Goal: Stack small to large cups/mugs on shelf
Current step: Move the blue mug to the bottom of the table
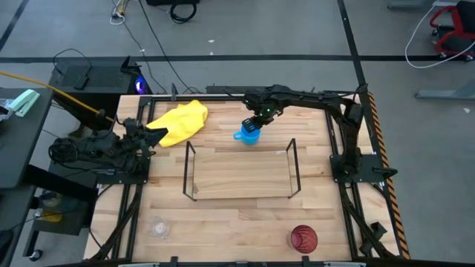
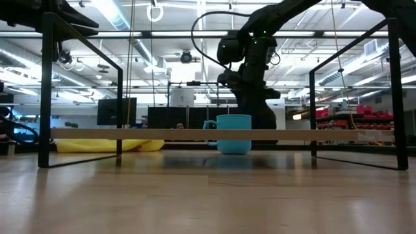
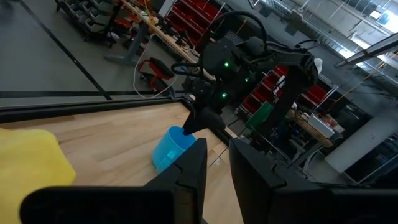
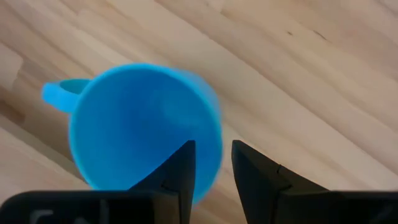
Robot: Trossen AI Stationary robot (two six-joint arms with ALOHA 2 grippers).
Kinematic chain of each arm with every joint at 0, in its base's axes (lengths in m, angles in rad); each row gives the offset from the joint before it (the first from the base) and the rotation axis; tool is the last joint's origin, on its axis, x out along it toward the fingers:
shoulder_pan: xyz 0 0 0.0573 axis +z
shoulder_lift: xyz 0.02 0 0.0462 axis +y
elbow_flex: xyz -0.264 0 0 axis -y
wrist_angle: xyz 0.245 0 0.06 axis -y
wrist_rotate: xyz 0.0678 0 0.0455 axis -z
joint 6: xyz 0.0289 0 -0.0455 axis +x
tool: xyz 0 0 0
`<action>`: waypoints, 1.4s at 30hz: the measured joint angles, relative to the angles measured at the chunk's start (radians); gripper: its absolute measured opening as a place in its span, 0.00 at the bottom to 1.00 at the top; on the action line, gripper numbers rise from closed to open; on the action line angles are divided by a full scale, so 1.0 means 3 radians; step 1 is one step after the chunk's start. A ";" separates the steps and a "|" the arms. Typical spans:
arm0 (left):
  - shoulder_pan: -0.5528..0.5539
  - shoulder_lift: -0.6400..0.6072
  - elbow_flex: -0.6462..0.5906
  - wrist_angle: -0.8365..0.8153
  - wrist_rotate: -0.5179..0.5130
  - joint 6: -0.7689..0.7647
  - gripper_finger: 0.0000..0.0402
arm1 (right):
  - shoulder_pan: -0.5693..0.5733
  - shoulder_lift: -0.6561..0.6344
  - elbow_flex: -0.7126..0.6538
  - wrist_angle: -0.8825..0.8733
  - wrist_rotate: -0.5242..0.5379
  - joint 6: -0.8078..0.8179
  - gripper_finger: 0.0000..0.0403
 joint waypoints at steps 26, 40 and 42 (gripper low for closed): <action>0.0000 0.0000 0.0000 -0.0024 0.0000 -0.0001 0.18 | -0.0003 0.0108 -0.0012 0.0013 0.0113 -0.0015 0.03; 0.0000 0.0000 0.0000 -0.0032 0.0000 0.0000 0.16 | -0.0003 -0.0115 -0.0025 -0.0010 0.0153 -0.0016 0.01; 0.0000 0.0000 0.0000 -0.0032 -0.0001 0.0000 0.16 | -0.0003 -0.0188 -0.0025 -0.0014 0.0150 -0.0017 0.01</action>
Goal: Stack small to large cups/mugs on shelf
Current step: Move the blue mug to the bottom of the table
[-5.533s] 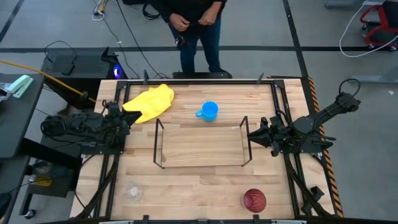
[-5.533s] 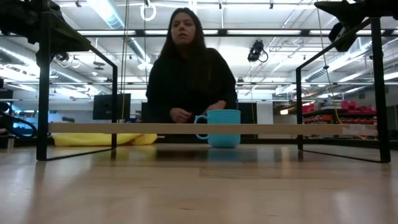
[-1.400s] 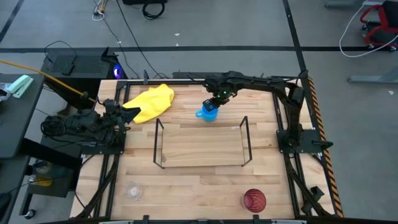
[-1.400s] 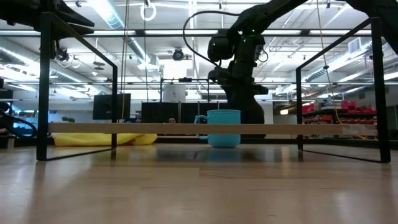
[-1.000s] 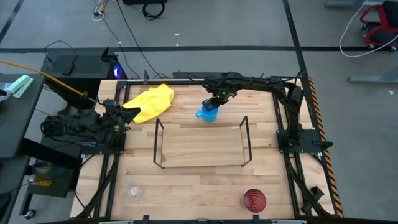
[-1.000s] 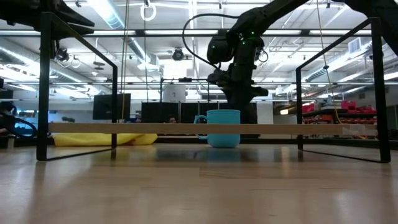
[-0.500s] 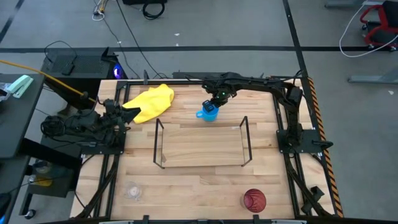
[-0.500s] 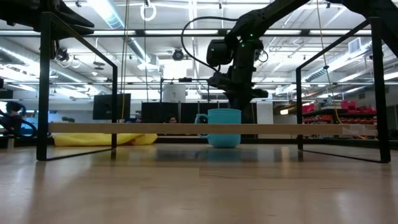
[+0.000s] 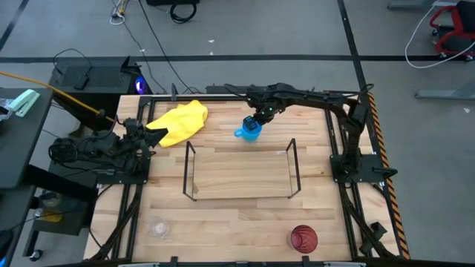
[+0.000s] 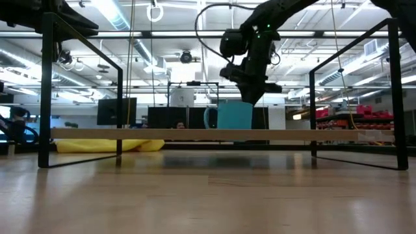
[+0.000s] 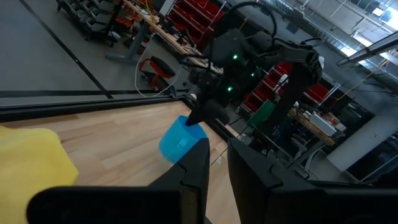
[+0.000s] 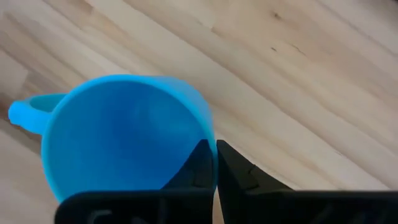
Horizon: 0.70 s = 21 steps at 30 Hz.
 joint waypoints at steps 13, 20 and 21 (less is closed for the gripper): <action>-0.0001 0.0000 0.0000 -0.0017 0.0000 0.0000 0.14 | -0.0025 -0.0777 0.0003 -0.0473 0.0011 0.0039 0.01; 0.0000 0.0000 0.0000 -0.0016 -0.0001 0.0000 0.15 | 0.0291 -0.1336 0.0004 -0.0567 -0.0143 0.0108 0.01; 0.0000 0.0000 0.0000 -0.0015 -0.0003 0.0000 0.15 | 0.0374 -0.1403 0.0004 -0.0567 -0.0150 0.0122 0.01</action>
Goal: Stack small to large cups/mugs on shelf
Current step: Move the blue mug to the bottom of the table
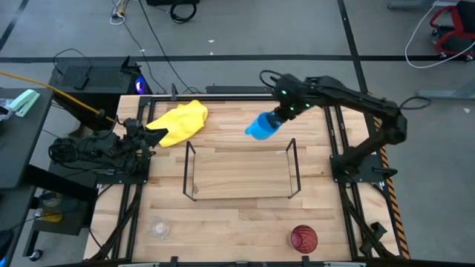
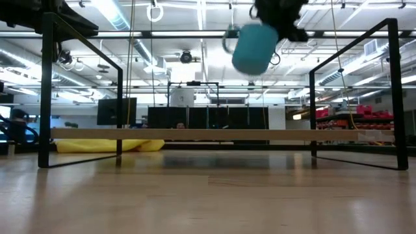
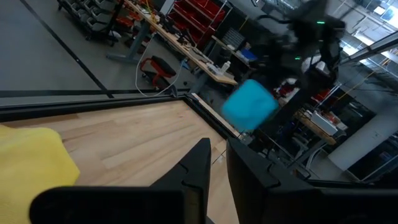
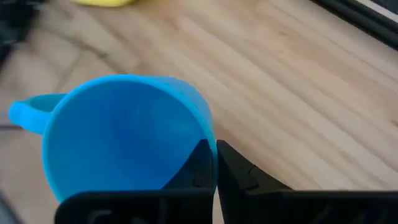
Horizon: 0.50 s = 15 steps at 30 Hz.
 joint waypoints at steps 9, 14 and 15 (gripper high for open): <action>0.0000 0.0000 0.0000 0.0001 -0.0021 0.0000 0.13 | 0.0879 -0.0173 0.0001 0.0079 -0.0006 0.0029 0.01; 0.0000 0.0000 0.0000 0.0003 -0.0022 -0.0004 0.14 | 0.1370 0.0039 0.0005 0.0133 0.0024 0.0017 0.01; 0.0000 0.0000 0.0000 0.0001 -0.0022 -0.0005 0.14 | 0.1458 0.0109 0.0005 0.0145 0.0051 0.0017 0.01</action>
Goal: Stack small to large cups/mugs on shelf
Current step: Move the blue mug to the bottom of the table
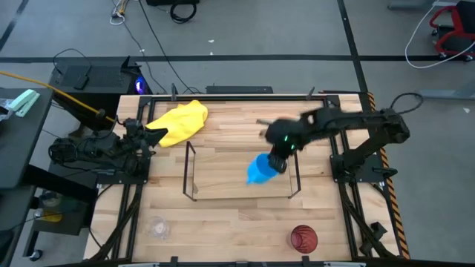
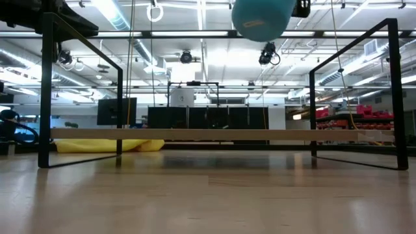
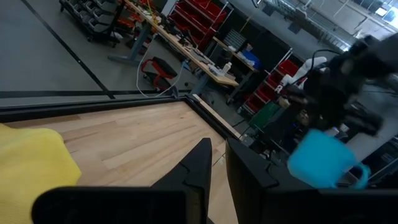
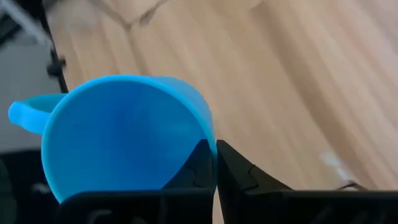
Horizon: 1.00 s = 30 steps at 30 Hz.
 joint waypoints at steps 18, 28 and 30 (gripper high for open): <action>0.0000 0.0000 0.0000 -0.0010 0.0000 -0.0003 0.12 | 0.0790 0.1475 0.0574 0.0015 0.0130 -0.0771 0.01; -0.0001 0.0000 0.0001 -0.0027 -0.0005 -0.0003 0.11 | 0.0840 0.1990 0.1215 -0.0118 0.0096 -0.1329 0.01; -0.0001 0.0000 0.0001 -0.0025 -0.0005 -0.0015 0.11 | 0.0859 0.2065 0.1284 -0.0107 0.0054 -0.1408 0.01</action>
